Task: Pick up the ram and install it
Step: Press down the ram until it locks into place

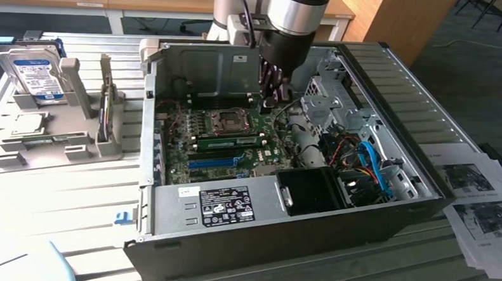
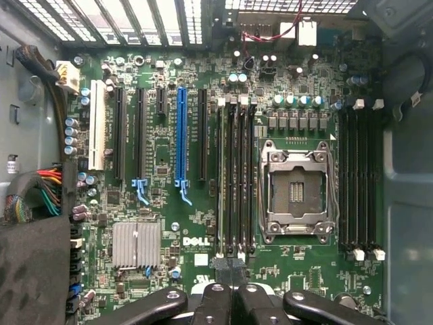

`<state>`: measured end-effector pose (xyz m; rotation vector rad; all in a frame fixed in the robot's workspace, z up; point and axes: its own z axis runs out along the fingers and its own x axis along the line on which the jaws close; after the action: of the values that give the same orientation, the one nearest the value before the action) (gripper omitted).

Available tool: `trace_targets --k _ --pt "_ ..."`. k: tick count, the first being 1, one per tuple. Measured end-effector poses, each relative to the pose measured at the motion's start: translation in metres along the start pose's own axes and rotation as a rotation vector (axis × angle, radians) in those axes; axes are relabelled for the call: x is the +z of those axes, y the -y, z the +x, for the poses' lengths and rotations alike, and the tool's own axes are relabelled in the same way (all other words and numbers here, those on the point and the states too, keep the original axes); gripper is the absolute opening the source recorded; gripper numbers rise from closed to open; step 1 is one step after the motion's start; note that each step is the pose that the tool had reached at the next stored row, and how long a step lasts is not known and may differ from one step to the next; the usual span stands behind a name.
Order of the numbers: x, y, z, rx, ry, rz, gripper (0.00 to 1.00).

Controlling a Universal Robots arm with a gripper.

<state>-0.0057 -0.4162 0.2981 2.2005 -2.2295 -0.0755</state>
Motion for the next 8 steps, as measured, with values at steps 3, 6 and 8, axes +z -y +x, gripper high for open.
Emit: trace_targets --k 3,6,8 --pt "0.0033 0.0001 0.0001 0.0 0.0001 0.0001 0.09" --pt "0.006 0.0002 0.0002 0.0 0.0 0.0001 0.09" --pt "0.0077 0.0003 0.0002 0.0 0.0001 0.0001 0.09"
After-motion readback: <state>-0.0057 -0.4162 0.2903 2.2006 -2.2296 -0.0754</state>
